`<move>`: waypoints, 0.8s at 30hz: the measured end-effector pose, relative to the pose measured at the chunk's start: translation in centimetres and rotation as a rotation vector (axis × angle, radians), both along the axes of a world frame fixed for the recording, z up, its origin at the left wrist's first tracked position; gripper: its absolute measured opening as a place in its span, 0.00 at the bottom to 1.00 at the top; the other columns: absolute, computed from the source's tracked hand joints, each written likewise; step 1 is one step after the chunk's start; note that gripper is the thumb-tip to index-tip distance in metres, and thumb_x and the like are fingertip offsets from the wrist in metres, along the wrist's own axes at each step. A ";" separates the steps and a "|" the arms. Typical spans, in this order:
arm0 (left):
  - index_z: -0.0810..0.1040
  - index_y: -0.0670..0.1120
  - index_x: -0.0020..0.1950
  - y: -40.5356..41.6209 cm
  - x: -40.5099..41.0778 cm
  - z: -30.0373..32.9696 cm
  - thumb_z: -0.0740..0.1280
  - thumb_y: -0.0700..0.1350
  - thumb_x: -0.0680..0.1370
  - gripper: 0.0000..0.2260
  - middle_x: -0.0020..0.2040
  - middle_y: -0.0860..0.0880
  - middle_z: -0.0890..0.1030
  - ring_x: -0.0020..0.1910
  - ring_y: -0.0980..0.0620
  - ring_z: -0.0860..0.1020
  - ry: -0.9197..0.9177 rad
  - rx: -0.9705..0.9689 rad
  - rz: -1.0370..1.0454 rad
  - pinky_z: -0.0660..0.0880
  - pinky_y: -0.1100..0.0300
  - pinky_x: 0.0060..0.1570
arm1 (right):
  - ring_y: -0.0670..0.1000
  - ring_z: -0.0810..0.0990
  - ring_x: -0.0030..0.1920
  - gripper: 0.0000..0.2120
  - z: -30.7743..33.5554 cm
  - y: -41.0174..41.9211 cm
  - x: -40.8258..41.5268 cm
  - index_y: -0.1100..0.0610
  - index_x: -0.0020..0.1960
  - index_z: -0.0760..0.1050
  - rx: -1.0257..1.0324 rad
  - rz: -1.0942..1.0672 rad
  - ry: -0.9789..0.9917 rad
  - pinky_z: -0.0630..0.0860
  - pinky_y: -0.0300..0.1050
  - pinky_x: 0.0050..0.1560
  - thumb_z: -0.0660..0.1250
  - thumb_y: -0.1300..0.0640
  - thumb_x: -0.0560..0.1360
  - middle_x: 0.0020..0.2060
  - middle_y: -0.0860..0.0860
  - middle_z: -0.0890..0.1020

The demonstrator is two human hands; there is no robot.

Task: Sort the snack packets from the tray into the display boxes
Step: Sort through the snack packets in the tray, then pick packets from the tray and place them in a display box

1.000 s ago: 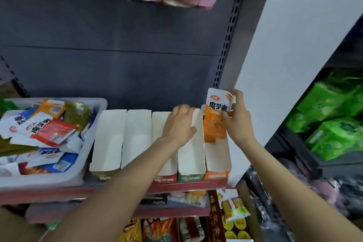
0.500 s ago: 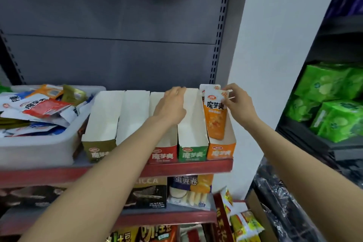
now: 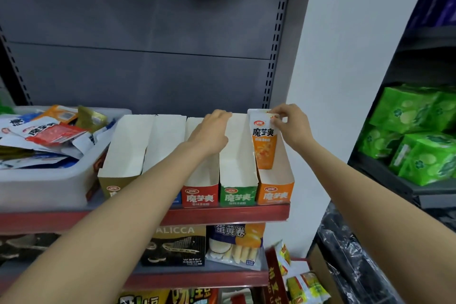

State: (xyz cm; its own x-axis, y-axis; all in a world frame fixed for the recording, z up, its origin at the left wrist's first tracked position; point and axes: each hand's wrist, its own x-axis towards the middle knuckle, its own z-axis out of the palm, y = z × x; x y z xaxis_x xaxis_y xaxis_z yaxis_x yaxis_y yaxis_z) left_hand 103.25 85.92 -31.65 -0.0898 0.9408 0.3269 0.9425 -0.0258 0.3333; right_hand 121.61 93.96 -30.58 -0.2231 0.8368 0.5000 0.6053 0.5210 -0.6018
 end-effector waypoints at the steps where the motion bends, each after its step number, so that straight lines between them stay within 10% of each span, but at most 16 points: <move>1: 0.56 0.46 0.76 0.1 0.0 -0.1 0.60 0.32 0.76 0.30 0.75 0.48 0.58 0.72 0.47 0.60 0.000 0.009 -0.006 0.65 0.54 0.66 | 0.53 0.75 0.55 0.08 0.0 0.3 0.0 0.59 0.55 0.77 0.012 -0.012 -0.021 0.67 0.38 0.49 0.64 0.62 0.77 0.55 0.55 0.77; 15: 0.66 0.47 0.71 -0.9 0.6 0.7 0.60 0.38 0.78 0.21 0.69 0.48 0.67 0.66 0.48 0.67 -0.036 0.157 0.054 0.70 0.53 0.61 | 0.54 0.69 0.64 0.16 0.2 0.3 -1.6 0.55 0.65 0.72 0.146 -0.047 -0.246 0.70 0.44 0.58 0.65 0.60 0.77 0.64 0.54 0.70; 24: 0.76 0.49 0.58 -11.2 -4.5 2.8 0.61 0.43 0.79 0.09 0.46 0.54 0.79 0.45 0.55 0.76 -0.195 0.391 0.150 0.74 0.59 0.43 | 0.51 0.69 0.64 0.13 1.6 -10.1 -8.8 0.54 0.60 0.75 0.202 0.251 -0.179 0.61 0.40 0.62 0.63 0.60 0.77 0.61 0.51 0.74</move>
State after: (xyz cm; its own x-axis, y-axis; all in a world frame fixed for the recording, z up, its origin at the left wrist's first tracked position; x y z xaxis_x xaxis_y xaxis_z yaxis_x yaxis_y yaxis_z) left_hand 98.72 74.73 -28.84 -0.3106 0.7224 0.6178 0.8658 -0.0532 0.4975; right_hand 112.78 83.90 -28.98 -0.5078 0.6331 0.5842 0.5303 0.7642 -0.3672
